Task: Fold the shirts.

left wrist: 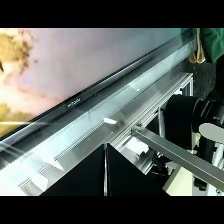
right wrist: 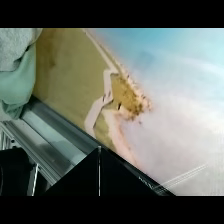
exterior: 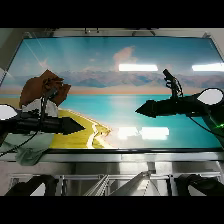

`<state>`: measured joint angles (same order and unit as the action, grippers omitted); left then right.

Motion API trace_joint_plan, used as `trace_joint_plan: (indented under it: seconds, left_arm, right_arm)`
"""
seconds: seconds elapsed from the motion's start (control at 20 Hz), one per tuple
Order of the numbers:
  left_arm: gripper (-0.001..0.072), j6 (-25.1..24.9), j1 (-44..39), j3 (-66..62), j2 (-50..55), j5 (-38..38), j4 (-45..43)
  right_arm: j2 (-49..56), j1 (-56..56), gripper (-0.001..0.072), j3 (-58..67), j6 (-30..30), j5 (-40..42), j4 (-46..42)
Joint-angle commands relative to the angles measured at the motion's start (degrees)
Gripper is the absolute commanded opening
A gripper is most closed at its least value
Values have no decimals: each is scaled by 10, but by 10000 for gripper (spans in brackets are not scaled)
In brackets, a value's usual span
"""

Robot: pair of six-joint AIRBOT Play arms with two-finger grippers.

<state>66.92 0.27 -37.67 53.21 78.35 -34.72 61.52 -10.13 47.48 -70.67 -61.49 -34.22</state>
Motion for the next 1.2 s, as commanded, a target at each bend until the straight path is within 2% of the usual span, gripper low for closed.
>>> trace_joint_plan:
  seconds: [0.0,0.1,0.15,0.3,0.35,0.4,0.45,0.6,0.7,0.9,1.1,1.15]
  left_arm:
    - [14,0,0,0,0,-1,-3]
    - [13,-5,0,0,0,-5,-3]
    - [1,-23,3,-8,0,-6,-10]
    - [-2,-17,58,-109,4,-39,-158]
    - [151,-14,89,-152,16,-53,-198]
    - [505,-8,124,-195,36,-72,-218]
    - [707,2,158,-230,63,-86,-224]
    - [708,13,246,-317,186,-94,-223]
    - [708,11,268,-368,284,-93,-224]
    - [708,17,268,-503,473,-94,-228]
    - [702,31,248,-605,595,-90,-232]
    - [617,37,239,-628,615,-79,-246]
  right_arm:
    - [0,-1,18,0,0,0,0]
    - [0,-1,19,0,0,0,0]
    - [0,-1,19,0,0,0,0]
    - [0,0,19,0,0,0,0]
    - [0,0,19,0,0,0,0]
    - [0,-1,19,0,0,0,0]
    - [0,0,19,0,0,0,0]
    - [0,-1,18,0,0,0,0]
    - [0,-1,19,0,0,0,0]
    - [0,-1,19,0,0,0,0]
    - [0,-1,19,0,0,0,0]
    - [0,0,19,0,0,0,0]
